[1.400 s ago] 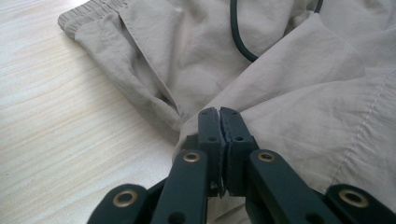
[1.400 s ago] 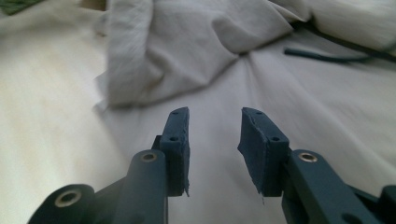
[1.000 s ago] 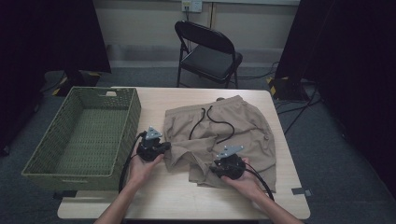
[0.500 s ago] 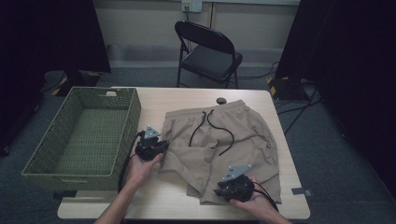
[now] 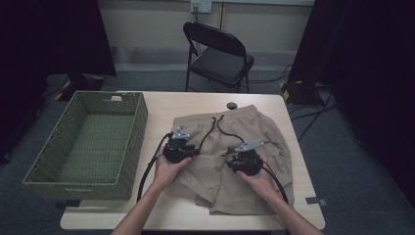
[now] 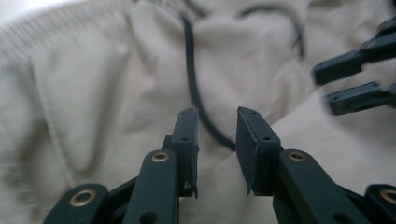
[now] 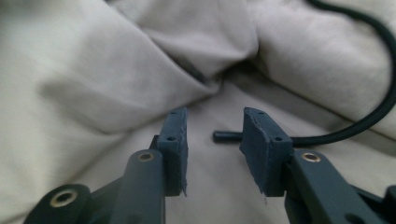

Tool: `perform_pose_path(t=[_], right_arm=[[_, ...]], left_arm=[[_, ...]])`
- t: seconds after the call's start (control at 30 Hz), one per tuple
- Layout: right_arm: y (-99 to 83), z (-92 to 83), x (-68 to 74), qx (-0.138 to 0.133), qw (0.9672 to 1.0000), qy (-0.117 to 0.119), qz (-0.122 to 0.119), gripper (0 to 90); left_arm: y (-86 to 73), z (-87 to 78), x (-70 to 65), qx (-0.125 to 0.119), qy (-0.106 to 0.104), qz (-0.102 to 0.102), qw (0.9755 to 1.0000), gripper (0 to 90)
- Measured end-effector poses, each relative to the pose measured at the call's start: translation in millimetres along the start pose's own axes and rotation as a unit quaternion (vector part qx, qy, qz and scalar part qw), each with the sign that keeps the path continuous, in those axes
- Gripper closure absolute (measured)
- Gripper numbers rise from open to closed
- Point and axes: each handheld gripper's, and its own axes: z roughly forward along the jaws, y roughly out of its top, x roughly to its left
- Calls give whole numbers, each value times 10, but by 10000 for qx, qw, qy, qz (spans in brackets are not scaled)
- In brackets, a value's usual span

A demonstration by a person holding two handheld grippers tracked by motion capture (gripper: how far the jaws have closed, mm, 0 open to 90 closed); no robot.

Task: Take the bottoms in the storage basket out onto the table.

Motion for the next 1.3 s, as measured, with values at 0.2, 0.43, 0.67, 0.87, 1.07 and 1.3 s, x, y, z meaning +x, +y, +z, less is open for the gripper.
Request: perform_pose_path(t=[0.2,0.43,0.67,0.87,1.07,1.3], right_arm=[[-87,-17,53,132,9998,130,-121,595],[-296,-238,207,171,9981,424,-402,597],[-473,-447,264,284,9960,615,-591,598],[-524,-560,265,438,9955,652,-534,521],[-199,-627,-29,-515,9984,164,188,440],[-63,-195,-251,-212,9962,-475,696,258]], left_arm=[[-124,155,75,294,340,60,9990,697],[-149,86,151,392,763,294,9959,658],[-176,17,338,367,996,230,9941,650],[-144,-21,349,335,847,80,9958,613],[-7,-236,116,149,551,435,9974,623],[-166,-365,-142,414,-22,752,9963,625]])
